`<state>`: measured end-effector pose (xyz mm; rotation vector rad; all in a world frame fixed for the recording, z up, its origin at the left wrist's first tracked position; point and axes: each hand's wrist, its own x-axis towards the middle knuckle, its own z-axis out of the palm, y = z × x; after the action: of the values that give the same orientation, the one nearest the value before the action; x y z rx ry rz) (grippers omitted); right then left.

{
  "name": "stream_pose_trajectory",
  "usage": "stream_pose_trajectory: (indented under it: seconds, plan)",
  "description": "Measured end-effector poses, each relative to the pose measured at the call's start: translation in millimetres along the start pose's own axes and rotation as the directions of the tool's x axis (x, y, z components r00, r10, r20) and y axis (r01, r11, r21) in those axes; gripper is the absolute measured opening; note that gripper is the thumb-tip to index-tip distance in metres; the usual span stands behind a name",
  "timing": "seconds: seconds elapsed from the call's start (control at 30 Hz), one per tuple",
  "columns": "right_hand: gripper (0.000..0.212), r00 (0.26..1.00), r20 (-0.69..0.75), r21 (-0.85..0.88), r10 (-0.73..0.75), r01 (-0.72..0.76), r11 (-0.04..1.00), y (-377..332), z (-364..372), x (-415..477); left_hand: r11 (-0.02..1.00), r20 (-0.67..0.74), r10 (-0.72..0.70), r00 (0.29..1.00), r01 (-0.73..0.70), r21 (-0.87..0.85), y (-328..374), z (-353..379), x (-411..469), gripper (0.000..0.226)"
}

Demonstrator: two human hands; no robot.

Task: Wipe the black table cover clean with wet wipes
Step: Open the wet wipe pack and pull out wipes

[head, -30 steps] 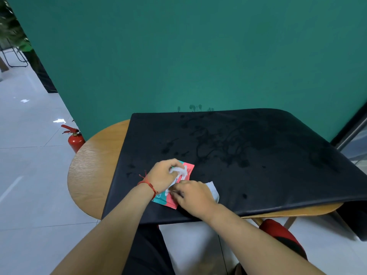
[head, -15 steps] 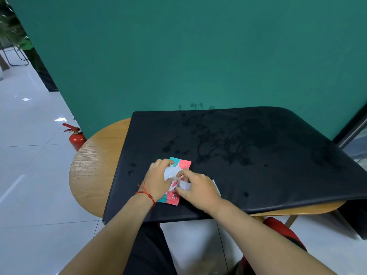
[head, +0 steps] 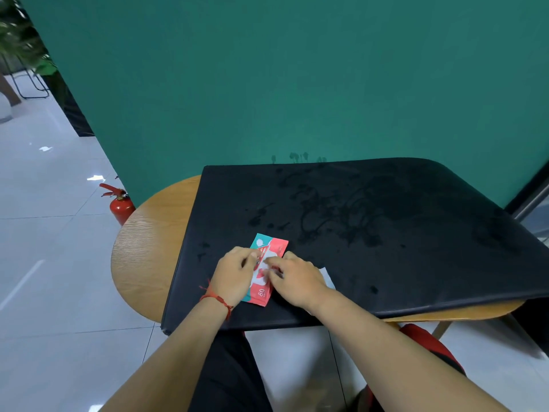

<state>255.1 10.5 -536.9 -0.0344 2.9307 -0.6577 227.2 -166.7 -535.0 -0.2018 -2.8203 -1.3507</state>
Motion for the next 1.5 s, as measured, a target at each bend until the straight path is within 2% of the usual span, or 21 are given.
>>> stream_pose_trajectory:
  seconds: [0.1, 0.17, 0.2, 0.27, 0.3, 0.4, 0.43, 0.53, 0.6, 0.63, 0.7, 0.8, 0.97, 1.07, 1.17, 1.23, 1.33, 1.5]
  plan:
    - [0.034, 0.997, 0.074, 0.092, -0.019, 0.012, 0.996, 2.8, -8.3, 1.3, 0.993, 0.000, 0.075, 0.997, -0.074, 0.088, -11.7, 10.9, 5.6, 0.018]
    - [0.026, 0.996, 0.046, 0.343, 0.070, -0.082, 0.936, 6.5, -12.5, 0.7, 0.995, -0.016, 0.055, 0.998, -0.053, 0.088, -13.4, 13.9, 10.4, 0.013]
    - [0.022, 0.987, 0.008, 0.481, 0.160, -0.144, 0.865, 8.9, -13.8, 0.6, 0.994, -0.016, 0.026, 1.000, -0.025, 0.105, -11.6, 14.8, 11.7, 0.012]
    - [0.008, 0.949, -0.037, 0.627, 0.313, -0.222, 0.747, 12.6, -15.5, 0.5, 0.982, -0.036, -0.062, 0.997, 0.067, 0.174, -6.6, 17.3, 12.4, 0.028]
    - [0.002, 0.938, -0.040, 0.627, 0.343, -0.244, 0.739, 12.7, -17.2, 0.3, 0.974, -0.052, -0.126, 0.991, 0.134, 0.182, -4.1, 18.5, 13.6, 0.041]
    - [0.010, 0.945, 0.056, 0.628, 0.322, -0.284, 0.724, 6.0, -17.2, -0.9, 0.936, -0.019, -0.319, 0.947, 0.319, 0.149, 3.5, 17.0, 21.4, 0.065]
    - [0.010, 0.945, 0.101, 0.685, 0.311, -0.292, 0.667, 1.9, -16.0, -0.1, 0.920, 0.030, -0.370, 0.929, 0.361, 0.152, 6.1, 14.3, 24.9, 0.065]
    - [0.013, 0.934, 0.214, 0.870, 0.288, -0.316, 0.378, -8.6, -11.5, 1.0, 0.891, 0.195, -0.452, 0.870, 0.451, 0.054, 12.9, 5.2, 31.4, 0.046]
    - [0.017, 0.927, 0.232, 0.891, 0.296, -0.325, 0.318, -10.0, -10.0, 2.9, 0.872, 0.247, -0.458, 0.854, 0.485, -0.062, 17.1, 1.9, 29.0, 0.032]
    - [0.026, 0.928, 0.241, 0.895, 0.286, -0.326, 0.304, -10.0, -8.4, 4.0, 0.868, 0.254, -0.446, 0.858, 0.485, -0.112, 18.7, 0.6, 26.9, 0.030]
    - [0.041, 0.939, 0.233, 0.898, 0.254, -0.308, 0.315, -10.3, -6.3, 2.8, 0.877, 0.235, -0.406, 0.883, 0.449, -0.172, 18.7, -2.8, 22.3, 0.036]
    - [0.029, 0.966, 0.157, 0.905, 0.204, -0.224, 0.363, -12.5, -6.7, -2.3, 0.862, 0.233, -0.384, 0.893, 0.438, -0.255, 19.4, -11.7, 14.2, 0.037]
    - [0.023, 0.976, 0.060, 0.910, 0.208, -0.139, 0.391, -20.1, -11.1, -3.3, 0.725, 0.186, -0.412, 0.892, 0.445, -0.526, 17.4, -21.5, 1.8, 0.035]
    - [0.022, 0.978, 0.076, 0.885, 0.194, -0.156, 0.439, -29.9, -13.7, -2.3, 0.705, 0.128, -0.422, 0.897, 0.414, -0.576, 12.5, -23.1, -2.9, 0.032]
    - [0.018, 0.980, 0.153, 0.901, 0.125, -0.191, 0.390, -38.7, -13.0, -2.7, 0.673, 0.104, -0.416, 0.904, 0.382, -0.633, 6.8, -26.6, -4.7, 0.030]
    - [0.019, 0.981, 0.180, 0.898, 0.072, -0.194, 0.394, -43.6, -14.7, -4.5, 0.675, 0.098, -0.396, 0.913, 0.362, -0.643, 2.7, -29.9, -5.7, 0.031]
    - [0.019, 0.986, 0.155, 0.885, 0.059, -0.165, 0.434, -49.4, -19.5, -6.9, 0.667, 0.113, -0.385, 0.916, 0.361, -0.652, 0.2, -34.5, -8.2, 0.033]
    - [0.022, 0.986, 0.161, 0.894, 0.045, -0.165, 0.417, -60.9, -17.5, -6.8, 0.593, 0.164, -0.419, 0.893, 0.406, -0.696, -7.8, -44.5, -9.2, 0.035]
